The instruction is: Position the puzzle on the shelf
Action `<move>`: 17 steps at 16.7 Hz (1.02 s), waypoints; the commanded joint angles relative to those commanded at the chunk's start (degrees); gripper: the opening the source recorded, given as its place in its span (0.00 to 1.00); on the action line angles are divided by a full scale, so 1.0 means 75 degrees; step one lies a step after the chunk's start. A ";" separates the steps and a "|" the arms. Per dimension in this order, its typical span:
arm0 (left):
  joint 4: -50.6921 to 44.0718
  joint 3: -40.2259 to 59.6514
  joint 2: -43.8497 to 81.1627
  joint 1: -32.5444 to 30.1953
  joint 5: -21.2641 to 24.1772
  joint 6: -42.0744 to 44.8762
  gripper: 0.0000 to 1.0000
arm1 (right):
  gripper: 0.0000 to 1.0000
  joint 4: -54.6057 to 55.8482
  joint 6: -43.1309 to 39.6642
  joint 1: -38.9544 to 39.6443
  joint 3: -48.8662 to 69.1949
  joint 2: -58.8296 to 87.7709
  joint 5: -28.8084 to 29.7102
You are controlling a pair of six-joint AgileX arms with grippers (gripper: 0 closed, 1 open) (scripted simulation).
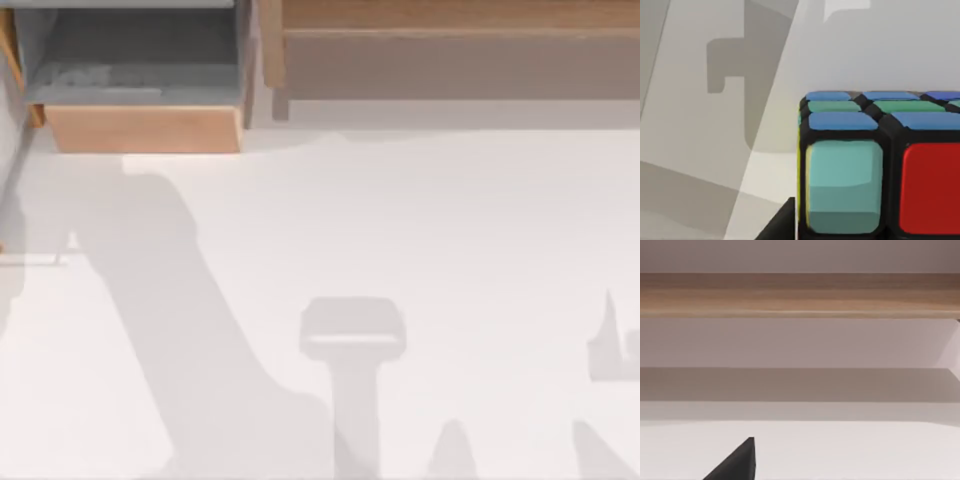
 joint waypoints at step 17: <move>-0.1021 0.1196 0.0175 0.0009 0.0000 0.0007 0.00 | 1.00 0.0000 0.0000 0.0000 0.0000 0.0000 0.0000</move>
